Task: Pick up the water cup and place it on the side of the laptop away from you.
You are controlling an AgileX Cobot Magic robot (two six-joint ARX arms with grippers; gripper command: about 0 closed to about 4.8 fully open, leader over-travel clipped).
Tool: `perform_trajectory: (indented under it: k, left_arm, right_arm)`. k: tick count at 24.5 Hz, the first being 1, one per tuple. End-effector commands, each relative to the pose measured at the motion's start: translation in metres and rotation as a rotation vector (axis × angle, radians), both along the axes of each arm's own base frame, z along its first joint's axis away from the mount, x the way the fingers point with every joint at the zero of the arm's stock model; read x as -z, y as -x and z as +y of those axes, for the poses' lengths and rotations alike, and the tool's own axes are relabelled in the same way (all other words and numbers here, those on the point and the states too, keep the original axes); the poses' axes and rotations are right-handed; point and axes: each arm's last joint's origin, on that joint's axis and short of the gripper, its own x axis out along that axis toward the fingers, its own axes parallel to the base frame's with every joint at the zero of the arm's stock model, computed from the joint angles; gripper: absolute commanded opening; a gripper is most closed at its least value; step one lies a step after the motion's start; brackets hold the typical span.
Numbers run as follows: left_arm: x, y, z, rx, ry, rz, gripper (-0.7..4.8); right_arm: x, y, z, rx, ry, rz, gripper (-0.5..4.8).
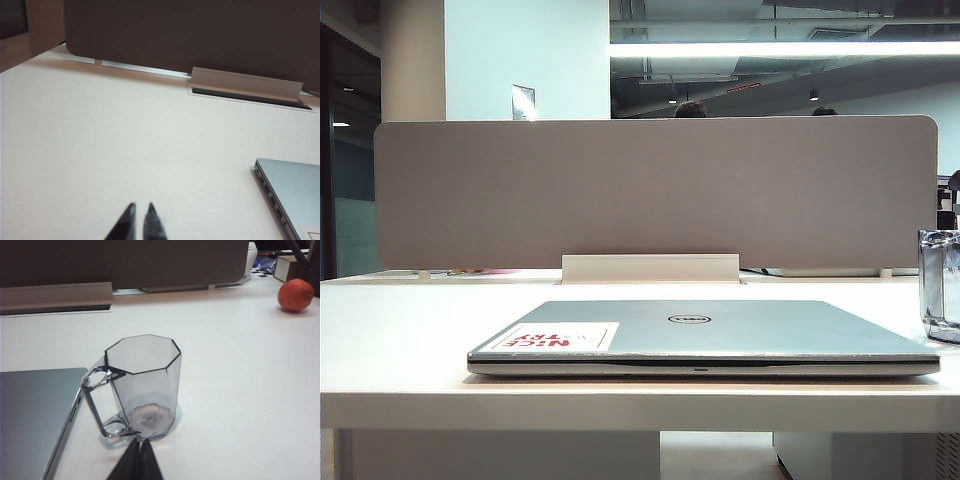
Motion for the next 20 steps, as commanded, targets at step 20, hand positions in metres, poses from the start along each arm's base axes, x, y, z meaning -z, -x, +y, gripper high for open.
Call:
perform_trajectory:
  k: [20]
  left_arm:
    - [-0.028,0.006,-0.008,0.279,0.117,-0.111,-0.06]
  right_arm:
    - [0.001,0.0,0.0,-0.002,-0.008,-0.006,-0.08]
